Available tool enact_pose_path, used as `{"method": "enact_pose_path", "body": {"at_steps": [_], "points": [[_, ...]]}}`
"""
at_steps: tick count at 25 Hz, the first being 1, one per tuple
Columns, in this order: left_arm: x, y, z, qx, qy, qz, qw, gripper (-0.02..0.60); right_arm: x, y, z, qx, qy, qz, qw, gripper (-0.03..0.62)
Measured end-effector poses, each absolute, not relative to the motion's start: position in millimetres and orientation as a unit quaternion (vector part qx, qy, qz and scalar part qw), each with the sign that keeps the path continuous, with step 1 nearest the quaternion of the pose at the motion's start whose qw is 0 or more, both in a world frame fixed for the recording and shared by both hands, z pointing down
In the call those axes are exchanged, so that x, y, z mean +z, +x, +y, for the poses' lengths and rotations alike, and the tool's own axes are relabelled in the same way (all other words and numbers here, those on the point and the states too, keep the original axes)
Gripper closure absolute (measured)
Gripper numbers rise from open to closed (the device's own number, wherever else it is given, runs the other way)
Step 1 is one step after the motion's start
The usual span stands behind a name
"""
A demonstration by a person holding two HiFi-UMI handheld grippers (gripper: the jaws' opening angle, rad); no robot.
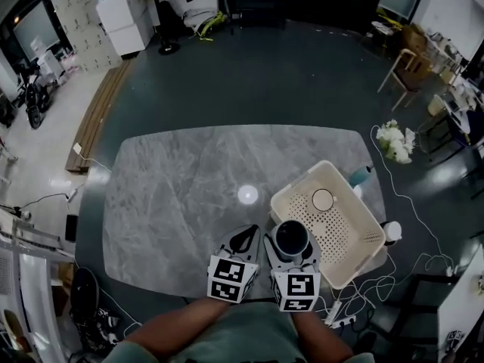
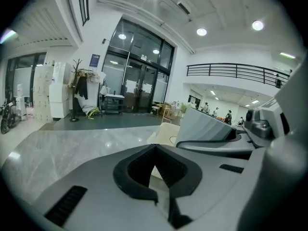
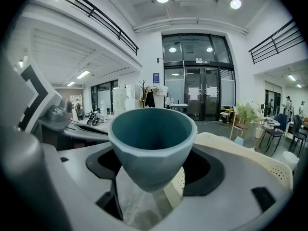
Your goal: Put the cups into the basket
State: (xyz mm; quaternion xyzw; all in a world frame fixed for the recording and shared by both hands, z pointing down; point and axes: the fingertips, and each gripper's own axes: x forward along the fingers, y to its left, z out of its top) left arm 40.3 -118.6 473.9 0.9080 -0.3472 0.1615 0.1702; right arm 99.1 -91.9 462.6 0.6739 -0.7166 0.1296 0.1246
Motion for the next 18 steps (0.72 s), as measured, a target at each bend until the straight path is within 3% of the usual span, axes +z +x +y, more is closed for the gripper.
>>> {"method": "enact_pose_path", "body": {"at_steps": [18], "points": [[439.1, 171.9, -107.9, 0.150, 0.946, -0.250, 0.139, 0.574, 450.8, 240.4, -59.9, 0.137, 0.766, -0.620, 0.106, 0.233]]}}
